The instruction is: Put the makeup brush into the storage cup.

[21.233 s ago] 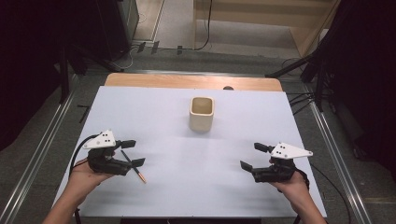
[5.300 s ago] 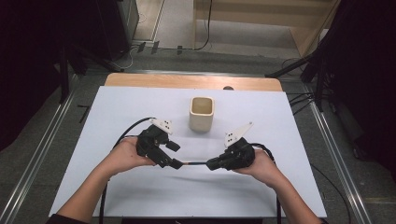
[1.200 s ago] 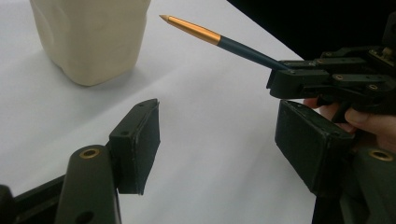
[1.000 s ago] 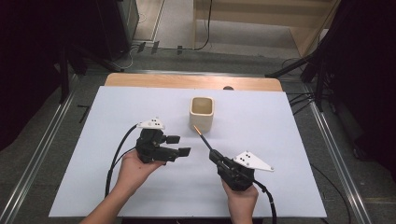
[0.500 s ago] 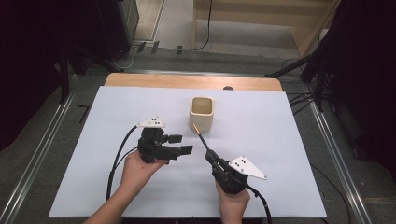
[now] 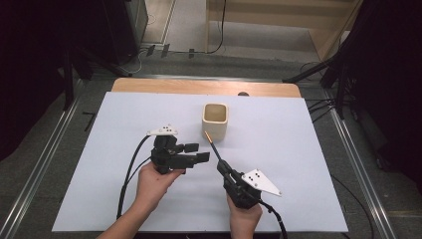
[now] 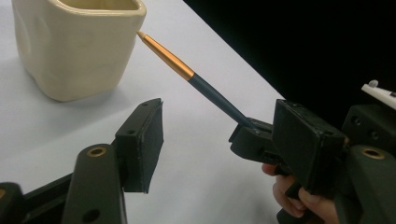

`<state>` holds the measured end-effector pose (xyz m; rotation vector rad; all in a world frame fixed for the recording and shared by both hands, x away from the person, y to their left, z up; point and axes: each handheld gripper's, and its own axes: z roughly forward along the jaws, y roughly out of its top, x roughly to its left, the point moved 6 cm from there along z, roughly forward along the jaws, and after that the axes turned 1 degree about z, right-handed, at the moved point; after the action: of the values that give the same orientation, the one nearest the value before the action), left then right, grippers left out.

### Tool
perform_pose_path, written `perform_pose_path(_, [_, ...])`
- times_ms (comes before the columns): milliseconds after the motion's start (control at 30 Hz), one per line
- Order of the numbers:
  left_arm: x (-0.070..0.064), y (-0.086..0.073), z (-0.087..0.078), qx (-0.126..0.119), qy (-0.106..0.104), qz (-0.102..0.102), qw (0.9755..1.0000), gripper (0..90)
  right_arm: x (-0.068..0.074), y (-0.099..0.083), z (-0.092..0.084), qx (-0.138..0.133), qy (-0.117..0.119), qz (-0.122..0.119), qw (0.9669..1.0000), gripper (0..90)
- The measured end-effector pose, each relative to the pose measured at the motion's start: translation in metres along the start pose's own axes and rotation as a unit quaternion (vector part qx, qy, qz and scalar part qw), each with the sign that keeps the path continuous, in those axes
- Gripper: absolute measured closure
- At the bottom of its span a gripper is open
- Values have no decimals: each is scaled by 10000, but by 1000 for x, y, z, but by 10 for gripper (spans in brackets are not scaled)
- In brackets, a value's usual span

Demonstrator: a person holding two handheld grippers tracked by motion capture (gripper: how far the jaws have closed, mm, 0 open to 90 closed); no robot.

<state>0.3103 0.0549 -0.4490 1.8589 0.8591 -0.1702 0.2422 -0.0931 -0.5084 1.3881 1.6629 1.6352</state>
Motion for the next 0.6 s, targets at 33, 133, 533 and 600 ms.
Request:
perform_pose_path(33, [0, 1, 2, -68, -36, -139, 9999, 361, 0, 0, 0, -8, 1, 1, 10000, 847])
perform_pose_path(133, [0, 3, 4, -111, -95, -286, 9995, 378, 0, 0, 0, -22, -12, 4, 10000, 846])
perform_pose_path(533, [0, 5, 12, -340, -334, -728, 9962, 441, 1, 1, -1, -63, -40, 1, 10000, 846])
perform_pose_path(600, [1, 5, 13, -384, -350, -811, 9954, 445, 2, 1, -1, -67, -38, 9, 10000, 846])
